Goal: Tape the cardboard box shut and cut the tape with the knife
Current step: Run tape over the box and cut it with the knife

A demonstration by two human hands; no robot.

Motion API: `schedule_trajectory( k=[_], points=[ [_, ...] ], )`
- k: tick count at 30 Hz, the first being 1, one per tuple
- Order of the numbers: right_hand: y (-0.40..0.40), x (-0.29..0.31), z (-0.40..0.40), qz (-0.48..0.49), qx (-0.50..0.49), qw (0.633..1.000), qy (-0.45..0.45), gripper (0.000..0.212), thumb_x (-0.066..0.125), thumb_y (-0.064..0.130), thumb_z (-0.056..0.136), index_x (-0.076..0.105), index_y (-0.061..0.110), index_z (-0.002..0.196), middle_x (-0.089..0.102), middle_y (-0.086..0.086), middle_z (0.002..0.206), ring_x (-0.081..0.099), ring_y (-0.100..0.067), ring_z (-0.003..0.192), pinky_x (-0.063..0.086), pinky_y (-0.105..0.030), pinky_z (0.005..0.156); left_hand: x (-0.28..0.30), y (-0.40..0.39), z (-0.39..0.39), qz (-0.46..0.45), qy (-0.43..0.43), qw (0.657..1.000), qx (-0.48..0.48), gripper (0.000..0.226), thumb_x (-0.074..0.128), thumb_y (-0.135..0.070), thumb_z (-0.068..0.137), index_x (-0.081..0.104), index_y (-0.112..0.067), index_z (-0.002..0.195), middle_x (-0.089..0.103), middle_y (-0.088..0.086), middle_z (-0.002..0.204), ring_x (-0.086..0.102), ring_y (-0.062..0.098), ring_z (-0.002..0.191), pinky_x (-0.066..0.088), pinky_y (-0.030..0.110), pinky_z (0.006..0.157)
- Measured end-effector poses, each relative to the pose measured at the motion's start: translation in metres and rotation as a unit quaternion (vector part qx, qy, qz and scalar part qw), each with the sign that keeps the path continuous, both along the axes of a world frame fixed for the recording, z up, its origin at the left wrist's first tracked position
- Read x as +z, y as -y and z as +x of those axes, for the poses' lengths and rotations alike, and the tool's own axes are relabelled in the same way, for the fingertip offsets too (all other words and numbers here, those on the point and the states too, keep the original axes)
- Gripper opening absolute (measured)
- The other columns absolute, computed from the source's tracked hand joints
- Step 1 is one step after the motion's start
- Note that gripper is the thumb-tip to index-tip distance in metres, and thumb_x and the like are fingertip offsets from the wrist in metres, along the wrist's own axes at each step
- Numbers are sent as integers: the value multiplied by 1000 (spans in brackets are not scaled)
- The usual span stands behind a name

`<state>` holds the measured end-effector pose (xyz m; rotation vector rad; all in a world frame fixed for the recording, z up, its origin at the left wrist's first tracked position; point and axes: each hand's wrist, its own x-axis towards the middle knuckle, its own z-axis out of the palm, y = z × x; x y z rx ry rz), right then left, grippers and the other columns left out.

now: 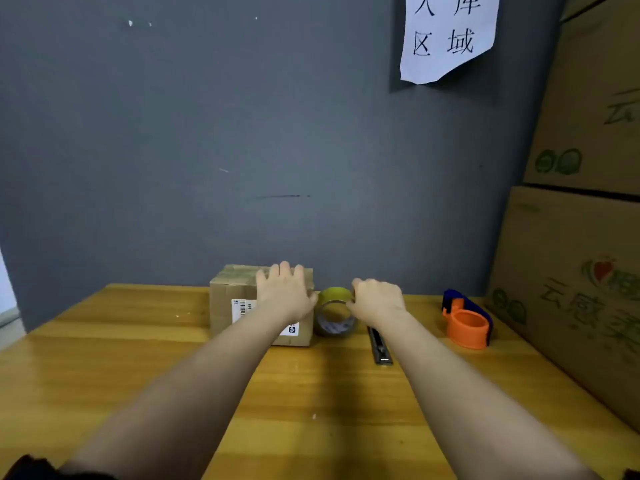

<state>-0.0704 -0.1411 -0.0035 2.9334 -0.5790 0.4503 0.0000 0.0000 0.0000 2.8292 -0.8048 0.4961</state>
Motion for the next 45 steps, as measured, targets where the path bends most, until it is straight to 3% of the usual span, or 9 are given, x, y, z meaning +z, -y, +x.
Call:
schedule_trajectory(
  k=[6, 9, 13, 17, 24, 32, 36, 42, 45],
  points=[
    [10, -12, 23, 11, -21, 998, -50, 46, 52, 34, 90, 41, 15, 130, 52, -10, 131, 52, -30, 119, 45, -39, 89, -16, 18, 13, 4, 20, 1000, 24, 64, 37, -56, 89, 32, -18, 140, 33, 11, 147, 24, 29, 140, 9, 52, 116],
    [14, -20, 40, 54, -20, 997, -45, 58, 55, 32, 89, 31, 17, 139, 43, -10, 139, 45, -31, 125, 42, -42, 95, -22, 24, 25, 4, 4, 999, 33, 67, 31, -60, 89, 27, -21, 144, 31, 9, 150, 22, 28, 142, 11, 50, 116],
    [19, -29, 54, 114, -8, 993, -28, 71, 60, 27, 87, 21, 22, 145, 39, -9, 145, 42, -31, 130, 38, -43, 103, -32, 25, 36, -13, 21, 999, 32, 62, 31, -60, 89, 40, -23, 137, 41, 5, 145, 30, 27, 137, 22, 47, 111],
    [22, -37, 51, 134, 7, 991, -4, 60, 62, 22, 85, 35, 22, 138, 50, -8, 136, 49, -28, 122, 45, -38, 93, -40, 22, 42, -54, 39, 998, 18, 54, 36, -54, 89, 45, -26, 134, 46, 1, 142, 35, 25, 134, 24, 45, 110],
    [7, -39, 15, 222, 14, 974, 46, 53, 66, 37, 76, 46, 23, 123, 55, -2, 128, 55, -26, 113, 48, -36, 84, -42, 2, 41, -70, -1, 994, -87, 47, 33, -39, 96, 33, -30, 143, 34, -8, 152, 23, 18, 143, 8, 44, 116],
    [-35, -56, -44, 446, 16, 887, 117, 55, 76, 42, 69, 43, 21, 108, 49, 12, 91, 52, -16, 95, 47, -36, 85, -34, -41, 37, -36, -87, 953, -286, 56, 24, -46, 89, 28, -36, 144, 25, -13, 155, 14, 12, 146, 6, 38, 120],
    [-54, -71, -58, 528, 39, 834, 153, 55, 76, 39, 70, 43, 21, 110, 58, 5, 104, 57, -17, 99, 48, -34, 84, -30, -46, 30, -86, -97, 936, -326, 71, 19, -45, 71, 43, -31, 137, 38, -10, 149, 26, 8, 141, 16, 36, 119],
    [-76, -88, -61, 612, 66, 755, 223, 28, 60, 22, 88, 43, 27, 110, 65, -1, 109, 62, -21, 97, 48, -40, 86, -29, -16, 29, -280, -238, 889, -273, 32, 33, -35, 82, 64, -35, 90, 65, -11, 115, 52, 9, 118, 25, 45, 114],
    [-85, -96, -65, 605, 102, 754, 233, 25, 56, 18, 91, 42, 36, 102, 67, 5, 103, 65, -19, 92, 51, -38, 77, -30, -5, 32, -320, -265, 867, -275, 23, 48, -22, 92, 67, -30, 83, 69, -7, 107, 58, 11, 112, 34, 43, 111]
  ],
)
